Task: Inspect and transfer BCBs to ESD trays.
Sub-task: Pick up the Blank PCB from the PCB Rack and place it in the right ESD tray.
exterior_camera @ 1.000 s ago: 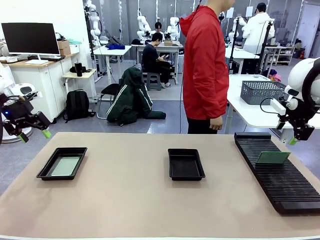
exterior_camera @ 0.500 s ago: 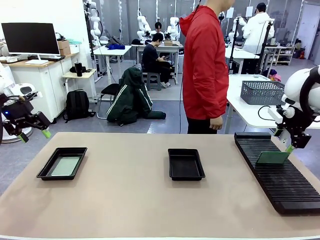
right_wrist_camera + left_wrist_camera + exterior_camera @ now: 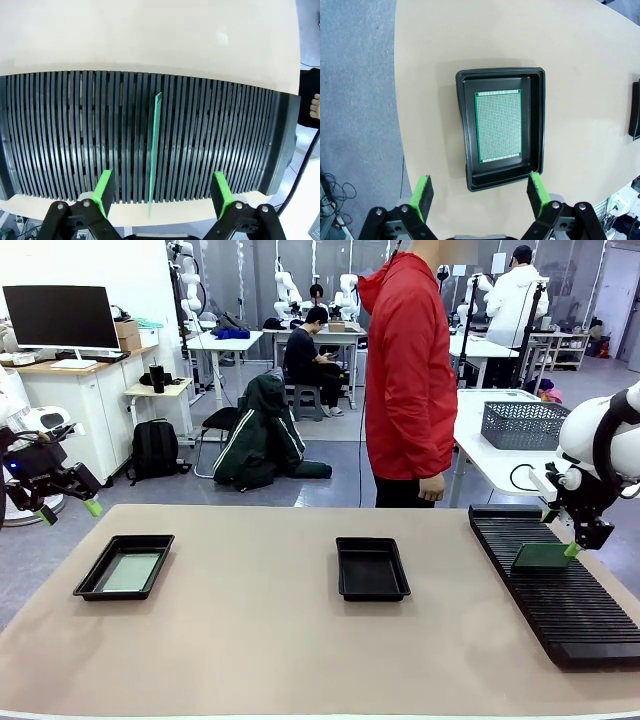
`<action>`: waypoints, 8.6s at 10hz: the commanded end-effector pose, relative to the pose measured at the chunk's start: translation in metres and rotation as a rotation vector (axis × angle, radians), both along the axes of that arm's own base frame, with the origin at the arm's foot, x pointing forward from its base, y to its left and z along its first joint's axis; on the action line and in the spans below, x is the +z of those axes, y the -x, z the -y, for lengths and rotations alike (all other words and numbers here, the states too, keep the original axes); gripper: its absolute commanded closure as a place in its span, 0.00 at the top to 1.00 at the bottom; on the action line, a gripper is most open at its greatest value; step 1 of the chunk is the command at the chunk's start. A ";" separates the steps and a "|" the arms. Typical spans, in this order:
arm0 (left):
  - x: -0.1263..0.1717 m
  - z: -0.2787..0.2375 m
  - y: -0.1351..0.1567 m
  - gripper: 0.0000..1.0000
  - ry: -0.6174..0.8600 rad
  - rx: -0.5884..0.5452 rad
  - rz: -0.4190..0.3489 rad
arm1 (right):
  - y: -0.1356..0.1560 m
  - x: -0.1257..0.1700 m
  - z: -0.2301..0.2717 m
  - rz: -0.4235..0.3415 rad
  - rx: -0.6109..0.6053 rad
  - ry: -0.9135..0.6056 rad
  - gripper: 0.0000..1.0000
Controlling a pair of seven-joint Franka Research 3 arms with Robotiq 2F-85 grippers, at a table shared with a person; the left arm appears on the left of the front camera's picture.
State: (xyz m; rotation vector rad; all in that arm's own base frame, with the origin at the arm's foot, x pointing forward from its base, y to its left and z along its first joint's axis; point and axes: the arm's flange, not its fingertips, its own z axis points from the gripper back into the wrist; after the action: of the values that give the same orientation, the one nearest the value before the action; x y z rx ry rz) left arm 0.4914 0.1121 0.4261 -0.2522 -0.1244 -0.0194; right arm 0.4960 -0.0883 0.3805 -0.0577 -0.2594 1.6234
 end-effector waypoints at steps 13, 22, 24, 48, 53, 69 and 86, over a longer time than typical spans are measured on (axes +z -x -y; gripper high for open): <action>-0.002 0.000 0.000 1.00 0.000 0.007 0.006 | 0.001 -0.028 -0.006 0.050 -0.070 0.030 0.76; -0.002 0.000 0.000 1.00 0.000 0.007 0.006 | -0.002 -0.025 -0.008 0.040 -0.074 0.069 0.47; -0.002 0.000 0.000 1.00 0.000 0.007 0.006 | -0.002 -0.024 -0.010 0.037 -0.070 0.075 0.41; -0.002 0.000 0.000 1.00 0.000 0.007 0.006 | 0.001 0.011 -0.017 -0.030 -0.098 0.103 0.03; -0.002 0.000 0.000 1.00 0.000 0.007 0.006 | -0.003 0.096 -0.020 -0.141 -0.184 0.065 0.03; -0.002 0.000 0.000 1.00 0.000 0.007 0.006 | 0.033 0.270 -0.021 -0.128 -0.235 -0.023 0.03; -0.002 0.000 0.000 1.00 0.000 0.007 0.006 | 0.025 0.187 -0.095 -0.468 -0.984 -0.448 0.03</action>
State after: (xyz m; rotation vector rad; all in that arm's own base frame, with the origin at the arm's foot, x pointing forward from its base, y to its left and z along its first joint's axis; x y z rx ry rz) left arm 0.4914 0.1122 0.4260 -0.2522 -0.1243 -0.0193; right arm 0.4757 -0.0058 0.5765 0.4314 -0.1259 0.6201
